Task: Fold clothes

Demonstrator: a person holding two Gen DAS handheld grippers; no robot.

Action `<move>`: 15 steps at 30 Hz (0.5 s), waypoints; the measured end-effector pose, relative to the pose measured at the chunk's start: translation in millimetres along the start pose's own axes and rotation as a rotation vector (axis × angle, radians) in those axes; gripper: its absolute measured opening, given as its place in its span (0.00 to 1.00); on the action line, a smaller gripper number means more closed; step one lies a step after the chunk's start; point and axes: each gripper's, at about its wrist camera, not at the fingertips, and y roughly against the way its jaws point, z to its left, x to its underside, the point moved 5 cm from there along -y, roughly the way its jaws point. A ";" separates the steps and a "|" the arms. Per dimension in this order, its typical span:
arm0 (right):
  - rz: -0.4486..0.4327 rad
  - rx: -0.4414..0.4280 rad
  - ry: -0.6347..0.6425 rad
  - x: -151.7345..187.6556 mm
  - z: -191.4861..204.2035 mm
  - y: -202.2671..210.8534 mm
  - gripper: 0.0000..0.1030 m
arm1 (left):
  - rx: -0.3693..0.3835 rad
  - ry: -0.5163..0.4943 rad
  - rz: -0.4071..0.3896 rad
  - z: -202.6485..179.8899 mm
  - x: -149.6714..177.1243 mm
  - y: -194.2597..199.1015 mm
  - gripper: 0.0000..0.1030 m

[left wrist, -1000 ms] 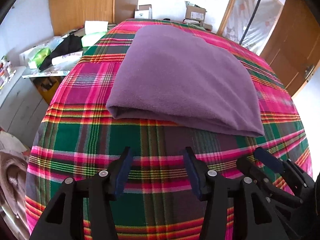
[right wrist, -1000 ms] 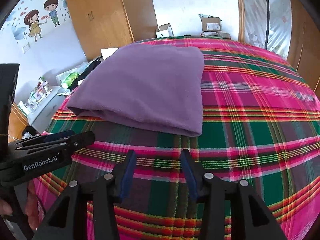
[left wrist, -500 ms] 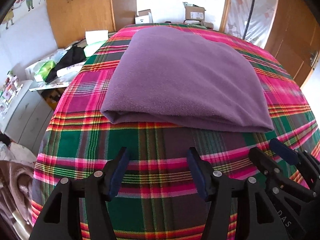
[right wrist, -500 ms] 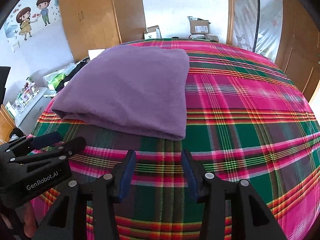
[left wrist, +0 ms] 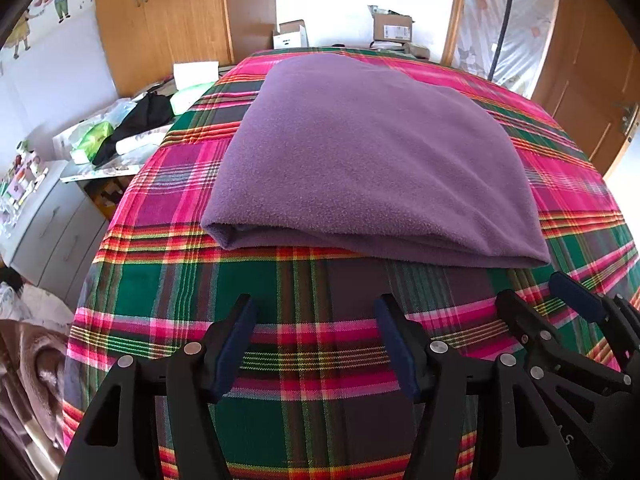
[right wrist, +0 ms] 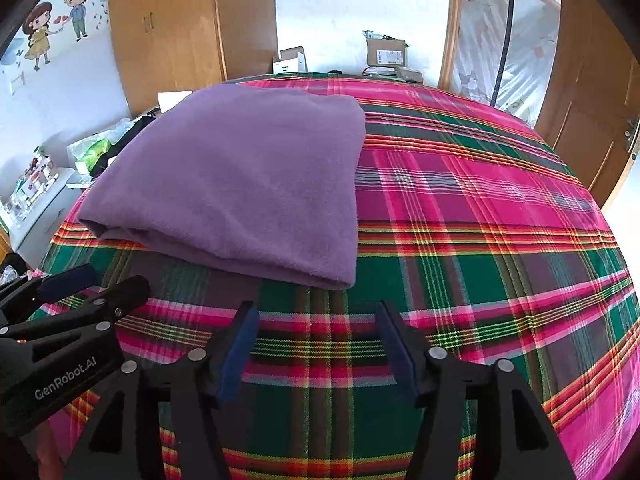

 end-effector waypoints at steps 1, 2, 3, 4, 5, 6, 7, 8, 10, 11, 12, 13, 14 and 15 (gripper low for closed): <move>0.001 0.002 -0.001 -0.6 0.0 -0.8 0.61 | -0.001 0.001 0.000 -0.3 -0.1 -0.2 0.63; 0.001 0.004 -0.001 -1.0 0.0 -1.3 0.62 | -0.001 0.001 -0.001 -0.6 -0.2 -0.4 0.63; 0.001 0.004 -0.001 -0.9 -0.4 -1.6 0.62 | -0.002 0.001 -0.001 -0.9 -0.2 -0.7 0.63; 0.001 0.004 -0.001 -0.7 -0.9 -1.8 0.62 | -0.003 0.002 -0.001 -1.1 -0.2 -0.9 0.63; 0.001 0.004 -0.001 -0.6 -1.3 -2.1 0.63 | -0.003 0.002 -0.001 -1.2 -0.1 -0.9 0.63; 0.001 0.003 -0.001 -0.6 -1.5 -2.2 0.63 | -0.003 0.002 -0.001 -1.0 0.0 -0.8 0.63; 0.001 0.003 -0.002 -1.0 -1.6 -2.5 0.63 | -0.003 0.001 -0.001 -0.6 0.0 -0.5 0.63; 0.001 0.002 -0.002 -0.8 -1.9 -2.4 0.63 | -0.002 0.000 -0.001 -0.1 0.0 -0.2 0.63; 0.001 0.001 -0.002 -0.6 -2.5 -2.2 0.63 | -0.002 -0.001 -0.002 0.7 -0.1 0.3 0.63; 0.001 0.001 -0.002 -0.2 -2.4 -2.2 0.63 | -0.002 0.000 -0.002 0.7 -0.1 0.3 0.63; 0.001 0.001 -0.002 -0.3 -2.3 -2.3 0.63 | -0.003 0.000 -0.003 0.7 -0.1 0.2 0.63; 0.001 0.001 -0.002 0.2 -2.0 -2.2 0.63 | -0.003 0.000 -0.003 0.6 -0.1 0.2 0.63; 0.001 0.001 -0.002 0.7 -1.9 -2.0 0.63 | -0.004 0.000 -0.004 0.6 -0.1 0.1 0.63; 0.001 0.000 -0.001 1.2 -1.8 -1.9 0.64 | -0.004 0.000 -0.004 0.5 -0.1 0.0 0.63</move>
